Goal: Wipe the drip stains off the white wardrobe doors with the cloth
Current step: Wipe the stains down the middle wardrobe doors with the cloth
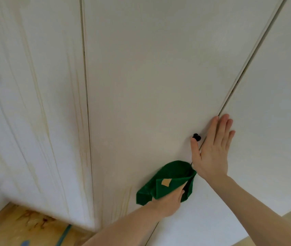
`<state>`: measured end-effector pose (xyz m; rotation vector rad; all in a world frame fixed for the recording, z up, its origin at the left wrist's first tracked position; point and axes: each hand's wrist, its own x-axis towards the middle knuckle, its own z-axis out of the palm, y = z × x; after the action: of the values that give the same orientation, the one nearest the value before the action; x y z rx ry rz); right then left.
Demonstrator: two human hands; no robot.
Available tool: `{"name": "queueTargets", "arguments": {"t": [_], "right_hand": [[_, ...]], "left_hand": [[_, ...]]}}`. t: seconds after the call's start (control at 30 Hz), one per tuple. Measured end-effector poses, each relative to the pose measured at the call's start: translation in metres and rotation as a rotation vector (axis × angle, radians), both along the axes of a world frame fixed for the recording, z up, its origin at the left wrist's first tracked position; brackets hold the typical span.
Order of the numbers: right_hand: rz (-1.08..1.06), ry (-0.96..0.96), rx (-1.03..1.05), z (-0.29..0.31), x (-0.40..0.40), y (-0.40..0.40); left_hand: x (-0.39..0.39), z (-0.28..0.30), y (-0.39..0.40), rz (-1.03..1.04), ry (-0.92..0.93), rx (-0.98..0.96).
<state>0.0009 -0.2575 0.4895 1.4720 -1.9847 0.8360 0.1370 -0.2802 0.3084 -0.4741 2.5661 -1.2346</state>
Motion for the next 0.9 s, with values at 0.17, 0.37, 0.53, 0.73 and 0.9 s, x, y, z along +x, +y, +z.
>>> {"name": "queueTargets", "arguments": {"t": [0.17,0.37,0.53,0.73,0.9], "right_hand": [[-0.004,0.003,0.034,0.003,-0.002,0.007],[0.006,-0.002,0.007,0.005,0.0,0.011],[0.013,-0.026,-0.018,0.003,0.002,0.008],[-0.014,-0.023,-0.043,0.001,0.003,0.003],[-0.03,-0.013,-0.061,0.0,0.004,-0.002]], "left_hand": [[0.025,-0.011,-0.01,0.03,0.725,0.806],[0.077,0.098,-0.042,0.058,1.283,0.879],[0.131,0.136,-0.102,-0.033,1.423,0.683],[0.172,0.158,-0.156,0.033,1.37,0.48],[0.161,0.139,-0.155,0.079,1.462,0.599]]}}
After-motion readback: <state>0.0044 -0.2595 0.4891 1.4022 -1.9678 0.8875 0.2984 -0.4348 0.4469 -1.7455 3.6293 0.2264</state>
